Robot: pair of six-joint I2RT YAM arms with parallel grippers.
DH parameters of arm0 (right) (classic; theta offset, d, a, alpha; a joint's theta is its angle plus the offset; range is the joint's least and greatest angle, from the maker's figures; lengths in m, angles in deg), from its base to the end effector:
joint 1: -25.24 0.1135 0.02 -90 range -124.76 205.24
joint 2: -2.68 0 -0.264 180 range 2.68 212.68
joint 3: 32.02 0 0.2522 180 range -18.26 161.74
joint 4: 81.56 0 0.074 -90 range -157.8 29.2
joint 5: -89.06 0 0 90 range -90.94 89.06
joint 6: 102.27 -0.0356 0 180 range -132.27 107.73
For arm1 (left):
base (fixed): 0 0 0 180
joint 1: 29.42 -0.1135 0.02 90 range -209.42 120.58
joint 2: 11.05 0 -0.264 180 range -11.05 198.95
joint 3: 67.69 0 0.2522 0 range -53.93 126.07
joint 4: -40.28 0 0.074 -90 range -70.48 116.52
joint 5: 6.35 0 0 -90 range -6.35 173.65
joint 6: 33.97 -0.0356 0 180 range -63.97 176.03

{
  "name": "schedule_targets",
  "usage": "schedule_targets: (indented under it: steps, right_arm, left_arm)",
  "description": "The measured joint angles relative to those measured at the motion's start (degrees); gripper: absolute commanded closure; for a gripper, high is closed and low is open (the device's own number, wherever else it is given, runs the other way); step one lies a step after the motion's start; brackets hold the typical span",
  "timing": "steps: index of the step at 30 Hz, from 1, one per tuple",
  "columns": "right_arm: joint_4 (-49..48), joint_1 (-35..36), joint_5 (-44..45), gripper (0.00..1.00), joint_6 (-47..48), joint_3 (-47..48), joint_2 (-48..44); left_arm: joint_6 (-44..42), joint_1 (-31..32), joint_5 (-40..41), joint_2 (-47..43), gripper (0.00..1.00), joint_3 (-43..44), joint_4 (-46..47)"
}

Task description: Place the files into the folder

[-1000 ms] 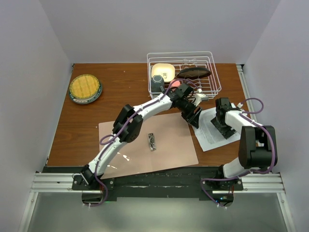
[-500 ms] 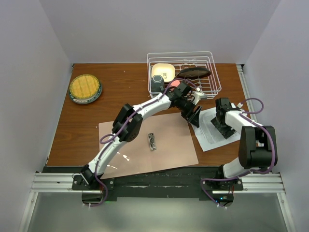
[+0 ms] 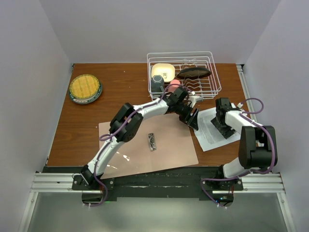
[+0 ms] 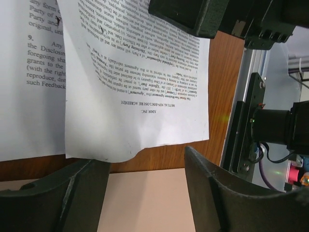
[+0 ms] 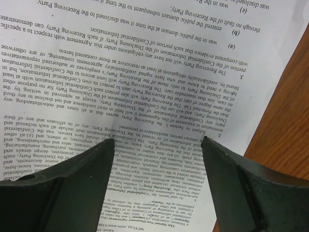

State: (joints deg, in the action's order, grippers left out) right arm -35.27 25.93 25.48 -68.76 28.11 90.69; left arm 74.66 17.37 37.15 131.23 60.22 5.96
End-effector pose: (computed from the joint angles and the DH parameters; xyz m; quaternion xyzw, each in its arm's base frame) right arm 0.2628 -0.0127 0.1575 0.4790 0.8375 -0.1346 0.2260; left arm 0.3496 -0.4099 0.1384 0.3442 0.8000 -0.4859 0.0731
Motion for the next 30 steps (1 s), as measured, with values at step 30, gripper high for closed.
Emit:
schedule_targets:
  steps: [30]
  right_arm:
    - [-0.42,-0.11,-0.24,0.22,0.39,-0.2,-0.17]
  left_arm:
    - [11.58,-0.57,3.89,-3.78,0.43,-7.19,18.62]
